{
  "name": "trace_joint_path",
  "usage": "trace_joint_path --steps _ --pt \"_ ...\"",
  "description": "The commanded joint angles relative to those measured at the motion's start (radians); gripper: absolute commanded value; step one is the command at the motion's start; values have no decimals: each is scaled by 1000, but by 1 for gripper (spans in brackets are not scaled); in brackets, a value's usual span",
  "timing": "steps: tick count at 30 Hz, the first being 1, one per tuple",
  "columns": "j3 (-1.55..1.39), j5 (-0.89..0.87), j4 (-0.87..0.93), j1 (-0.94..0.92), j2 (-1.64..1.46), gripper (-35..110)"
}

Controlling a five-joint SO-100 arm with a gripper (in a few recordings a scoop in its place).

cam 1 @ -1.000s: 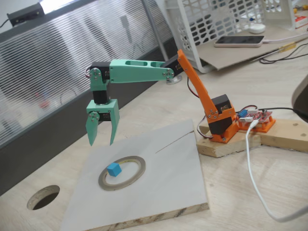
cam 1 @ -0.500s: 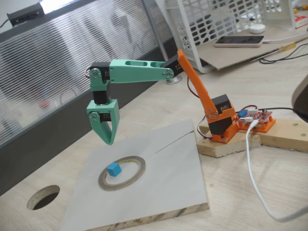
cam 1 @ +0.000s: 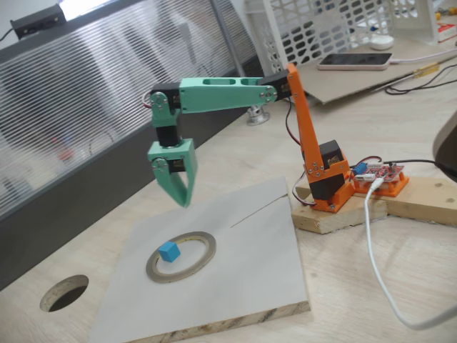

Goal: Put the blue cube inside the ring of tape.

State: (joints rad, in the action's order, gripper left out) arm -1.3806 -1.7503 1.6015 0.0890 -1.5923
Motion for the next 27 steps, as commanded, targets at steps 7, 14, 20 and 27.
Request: trace_joint_path --steps 7,14,20,27 --pt "-368 -8 14 6 -267 0" --pt "-589 -6 14 -38 -428 0" --pt "-762 -5 14 -78 -569 0" --pt "-861 -5 15 -78 -663 0"
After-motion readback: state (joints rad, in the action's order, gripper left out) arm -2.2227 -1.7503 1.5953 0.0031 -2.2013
